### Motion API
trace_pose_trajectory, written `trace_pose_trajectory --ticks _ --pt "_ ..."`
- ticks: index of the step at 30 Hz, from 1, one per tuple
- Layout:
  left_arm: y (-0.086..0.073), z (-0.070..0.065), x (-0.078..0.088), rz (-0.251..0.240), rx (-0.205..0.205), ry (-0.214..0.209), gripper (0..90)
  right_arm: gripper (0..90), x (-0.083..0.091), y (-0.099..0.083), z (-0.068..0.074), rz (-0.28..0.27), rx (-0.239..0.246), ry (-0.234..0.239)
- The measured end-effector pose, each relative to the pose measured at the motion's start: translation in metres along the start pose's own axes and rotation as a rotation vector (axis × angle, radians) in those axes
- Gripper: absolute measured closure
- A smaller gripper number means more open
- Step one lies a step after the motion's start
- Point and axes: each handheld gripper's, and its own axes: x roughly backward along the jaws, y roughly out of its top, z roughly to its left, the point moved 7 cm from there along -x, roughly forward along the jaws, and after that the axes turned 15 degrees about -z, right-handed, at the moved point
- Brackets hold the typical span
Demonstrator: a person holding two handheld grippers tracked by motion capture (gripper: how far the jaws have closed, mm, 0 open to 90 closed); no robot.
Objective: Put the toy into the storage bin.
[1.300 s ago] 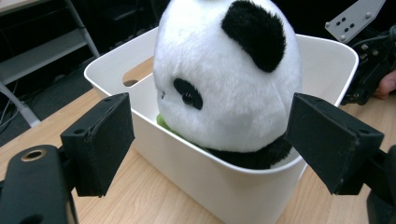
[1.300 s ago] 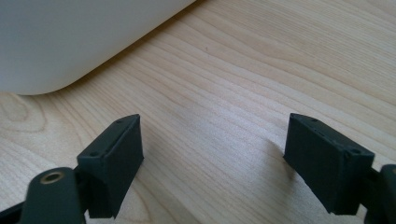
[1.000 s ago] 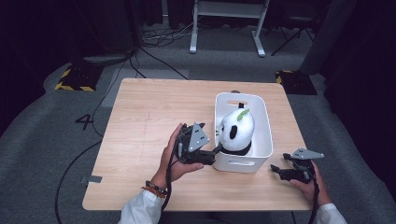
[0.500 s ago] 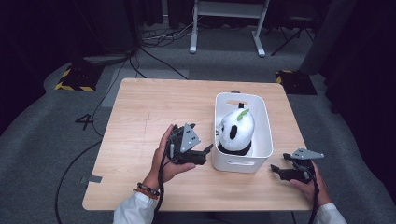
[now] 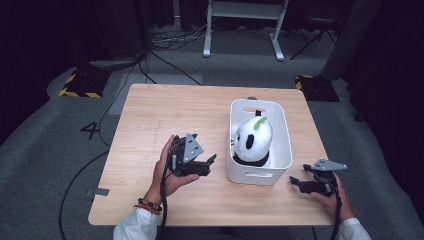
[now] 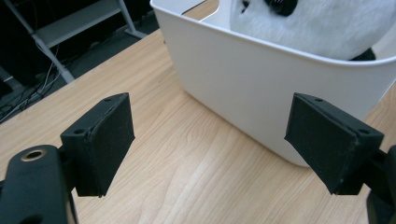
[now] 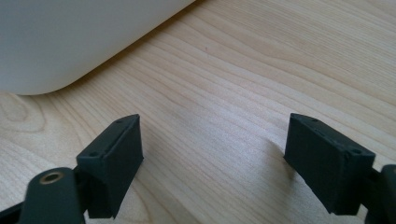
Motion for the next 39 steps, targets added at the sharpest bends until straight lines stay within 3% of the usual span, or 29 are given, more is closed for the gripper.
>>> trace_pose_trajectory --ticks 19,39 --pt "-0.034 0.017 0.008 0.088 0.004 0.047 15.6 19.2 0.0 0.0 0.0 0.0 -0.002 -0.001" --pt "-0.067 0.022 0.014 0.166 0.001 0.073 15.7 19.2 0.0 0.0 0.0 0.001 -0.002 0.0"
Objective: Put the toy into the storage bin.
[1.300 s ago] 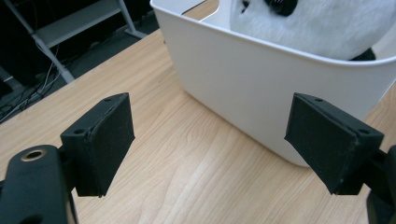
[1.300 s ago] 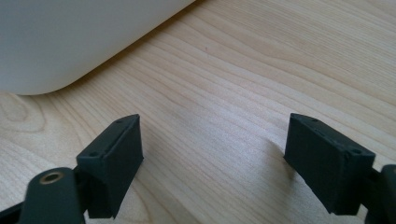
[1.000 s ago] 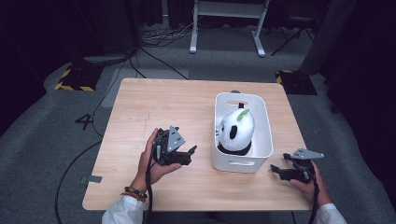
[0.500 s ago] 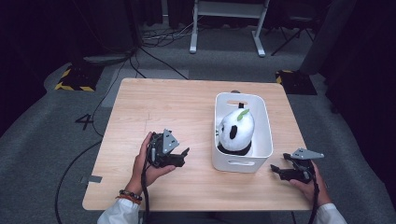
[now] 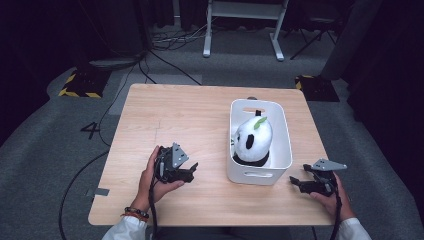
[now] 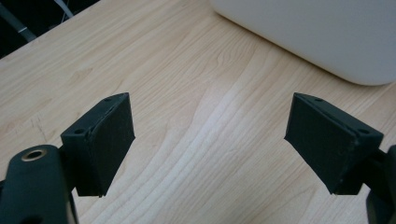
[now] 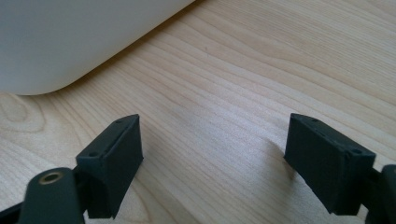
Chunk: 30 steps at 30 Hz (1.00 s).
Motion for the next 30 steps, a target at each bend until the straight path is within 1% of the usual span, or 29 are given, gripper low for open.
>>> trace_pose_trajectory --ticks 4,11,16,22,30 --pt "-0.008 0.002 0.0 0.023 -0.001 0.004 15.7 19.1 0.0 0.0 0.0 0.0 0.0 0.0" --pt "-0.021 0.007 -0.001 0.054 0.017 0.011 15.8 19.1 0.0 0.0 0.0 0.0 0.0 0.0" --pt "-0.03 0.008 -0.001 0.079 0.016 0.011 15.8 19.1 0.0 0.0 0.0 0.0 -0.001 0.001" --pt "-0.038 0.011 0.0 0.089 0.019 0.021 15.8 19.0 0.0 0.0 0.0 0.0 0.0 0.0" --pt "-0.053 0.016 0.003 0.119 0.027 0.036 15.9 19.1 0.0 0.0 0.0 0.0 0.0 0.0"
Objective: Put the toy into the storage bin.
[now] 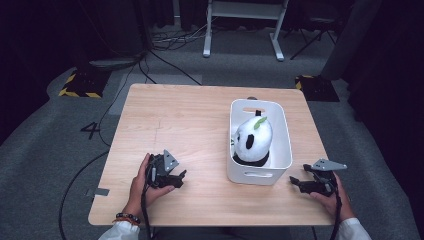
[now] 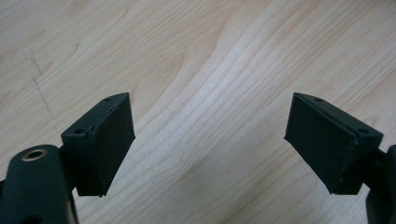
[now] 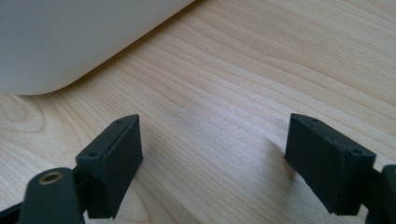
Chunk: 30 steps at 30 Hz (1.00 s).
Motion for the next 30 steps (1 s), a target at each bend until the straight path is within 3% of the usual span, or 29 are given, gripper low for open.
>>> trace_pose_trajectory --ticks 25,30 --pt "-0.032 0.006 0.01 0.026 0.065 0.026 15.9 17.7 0.0 0.0 0.0 0.002 -0.001 -0.007" --pt "-0.038 0.008 0.014 0.026 0.101 0.022 15.8 17.7 0.0 0.0 0.0 0.002 -0.002 -0.007"
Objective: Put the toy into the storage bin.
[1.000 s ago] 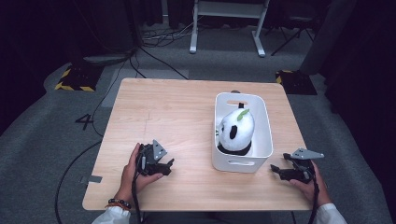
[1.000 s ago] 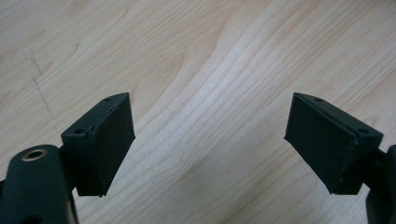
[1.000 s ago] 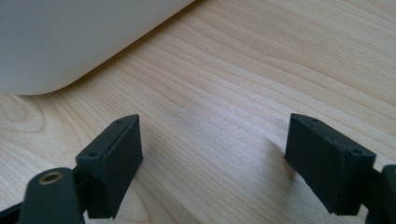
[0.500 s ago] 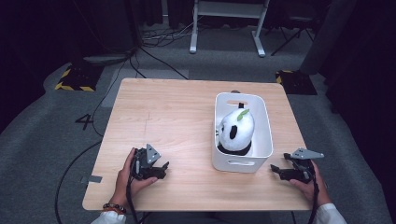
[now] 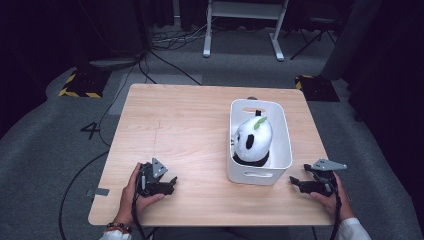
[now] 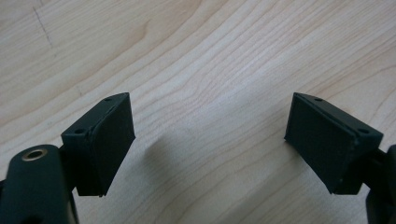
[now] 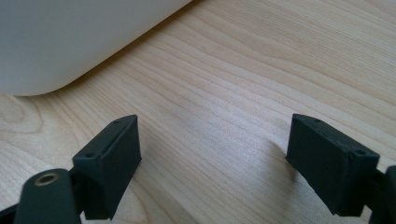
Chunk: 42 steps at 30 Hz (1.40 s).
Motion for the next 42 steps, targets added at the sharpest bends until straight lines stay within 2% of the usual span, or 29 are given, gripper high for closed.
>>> trace_pose_trajectory --ticks 5,8,12,21,42 --pt "-0.005 0.003 0.004 -0.005 0.052 0.002 15.8 17.8 0.0 0.0 0.0 0.0 0.001 0.0" --pt "-0.008 0.005 0.008 0.002 0.067 0.01 15.6 17.9 0.0 0.0 0.0 0.0 0.0 0.001" --pt "-0.013 0.008 0.012 0.021 0.164 0.002 15.3 18.0 0.0 0.0 0.0 0.0 -0.003 0.003" --pt "-0.019 0.011 0.021 0.022 0.156 -0.001 15.2 18.6 0.0 0.0 0.0 -0.001 0.002 0.004" --pt "-0.019 0.011 0.021 0.022 0.155 0.0 15.0 18.8 0.001 0.0 0.001 -0.003 0.008 0.004"
